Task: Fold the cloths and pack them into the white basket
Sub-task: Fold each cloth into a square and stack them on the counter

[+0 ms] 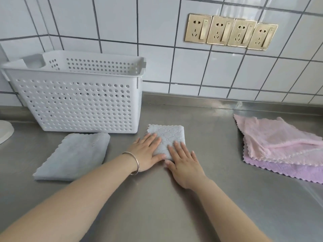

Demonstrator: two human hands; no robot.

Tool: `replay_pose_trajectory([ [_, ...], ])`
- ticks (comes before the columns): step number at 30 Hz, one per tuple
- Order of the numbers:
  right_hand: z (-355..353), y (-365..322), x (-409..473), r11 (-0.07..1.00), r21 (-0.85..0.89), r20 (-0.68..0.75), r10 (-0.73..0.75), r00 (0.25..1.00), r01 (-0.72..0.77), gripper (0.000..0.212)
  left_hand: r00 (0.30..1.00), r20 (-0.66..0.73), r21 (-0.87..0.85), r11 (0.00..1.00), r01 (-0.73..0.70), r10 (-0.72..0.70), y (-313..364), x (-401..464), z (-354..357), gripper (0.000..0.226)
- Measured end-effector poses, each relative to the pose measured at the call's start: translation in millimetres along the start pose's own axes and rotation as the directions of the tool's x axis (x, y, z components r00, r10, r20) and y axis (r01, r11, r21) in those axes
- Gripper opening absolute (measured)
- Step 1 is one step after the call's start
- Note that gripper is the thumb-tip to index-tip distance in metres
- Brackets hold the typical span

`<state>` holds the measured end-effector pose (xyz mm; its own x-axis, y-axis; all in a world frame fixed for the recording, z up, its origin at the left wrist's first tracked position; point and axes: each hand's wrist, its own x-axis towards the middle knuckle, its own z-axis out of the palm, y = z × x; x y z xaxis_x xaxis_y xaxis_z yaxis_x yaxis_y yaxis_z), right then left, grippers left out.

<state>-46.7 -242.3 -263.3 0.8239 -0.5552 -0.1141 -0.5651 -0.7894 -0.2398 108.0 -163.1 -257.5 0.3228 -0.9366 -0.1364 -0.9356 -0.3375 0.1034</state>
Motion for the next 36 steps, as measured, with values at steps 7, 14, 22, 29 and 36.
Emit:
replay_pose_trajectory([
  [7,-21,47,116,0.999,0.0,-0.011,0.051,0.999,-0.051,0.055,0.997,-0.047,0.005,0.998,0.065,-0.064,-19,123,-14,0.068],
  [14,-22,50,166,0.999,0.019,-0.032,0.044,0.999,-0.044,0.057,0.993,-0.055,-0.058,0.993,0.099,-0.102,-45,159,-12,0.064],
  [22,-68,105,87,0.958,0.267,-0.545,0.061,0.836,0.105,0.036,0.968,-0.216,-0.261,0.963,0.07,-0.129,4,157,-45,0.066],
  [29,-64,215,-41,0.992,-0.056,-0.765,0.029,0.644,-0.111,0.027,0.927,-0.312,-0.298,0.905,-0.304,0.209,134,134,-38,0.035],
  [36,-58,261,-65,0.935,-0.217,-0.679,0.062,0.731,-0.28,0.02,0.802,-0.368,-0.103,0.836,-0.539,0.471,228,125,-19,0.052],
])
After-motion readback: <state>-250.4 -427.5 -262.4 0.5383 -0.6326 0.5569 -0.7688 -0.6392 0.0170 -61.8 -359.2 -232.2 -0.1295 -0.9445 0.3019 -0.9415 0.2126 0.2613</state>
